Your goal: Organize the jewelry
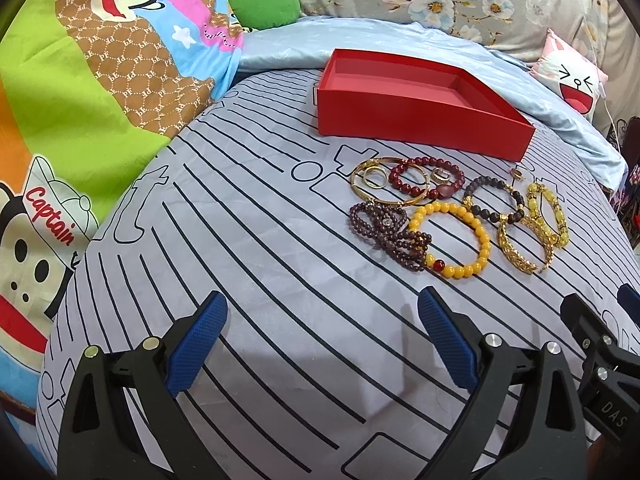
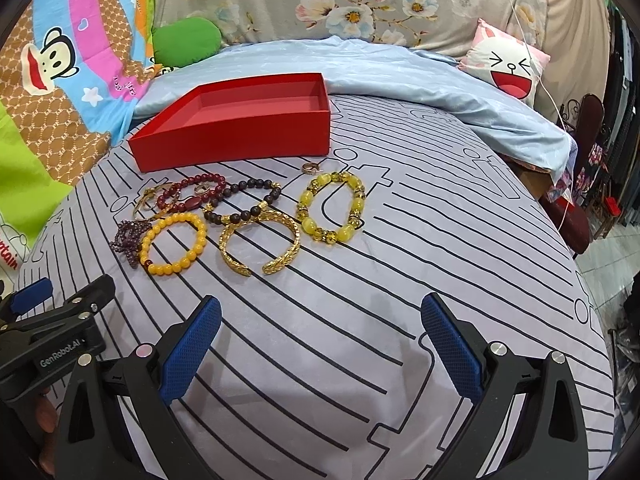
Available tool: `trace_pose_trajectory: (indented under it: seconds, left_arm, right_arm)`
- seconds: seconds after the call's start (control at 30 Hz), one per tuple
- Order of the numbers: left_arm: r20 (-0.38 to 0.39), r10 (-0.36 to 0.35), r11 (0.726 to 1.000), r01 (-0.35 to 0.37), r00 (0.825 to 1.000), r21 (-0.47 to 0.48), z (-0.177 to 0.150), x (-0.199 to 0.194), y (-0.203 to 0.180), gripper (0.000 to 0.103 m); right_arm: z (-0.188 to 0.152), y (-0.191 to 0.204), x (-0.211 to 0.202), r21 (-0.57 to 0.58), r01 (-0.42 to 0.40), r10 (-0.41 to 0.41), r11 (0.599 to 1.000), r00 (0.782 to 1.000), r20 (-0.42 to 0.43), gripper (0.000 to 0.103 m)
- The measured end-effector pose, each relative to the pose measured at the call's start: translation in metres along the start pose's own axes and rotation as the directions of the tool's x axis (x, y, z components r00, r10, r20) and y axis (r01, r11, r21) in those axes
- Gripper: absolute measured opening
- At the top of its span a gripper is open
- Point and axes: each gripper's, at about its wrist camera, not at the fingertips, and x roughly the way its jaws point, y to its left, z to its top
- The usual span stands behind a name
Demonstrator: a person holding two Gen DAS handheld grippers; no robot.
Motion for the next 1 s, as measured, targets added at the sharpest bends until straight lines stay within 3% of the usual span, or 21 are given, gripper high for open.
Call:
trace_pose_trajectory:
  seconds: [0.57, 1.0]
  left_arm:
    - [-0.011, -0.068, 0.998, 0.068, 0.998, -0.002, 0.030, 0.020, -0.013, 0.092]
    - [-0.041, -0.047, 0.998, 0.045, 0.998, -0.052, 0.025, 0.030, 0.012, 0.088]
  right_arm:
    - [0.007, -0.005, 0.012, 0.011, -0.007, 0.007, 1.000, 1.000, -0.022, 0.096]
    - [0.008, 0.001, 0.016, -0.004, -0.014, 0.014, 1.000, 0.999, -0.032, 0.096]
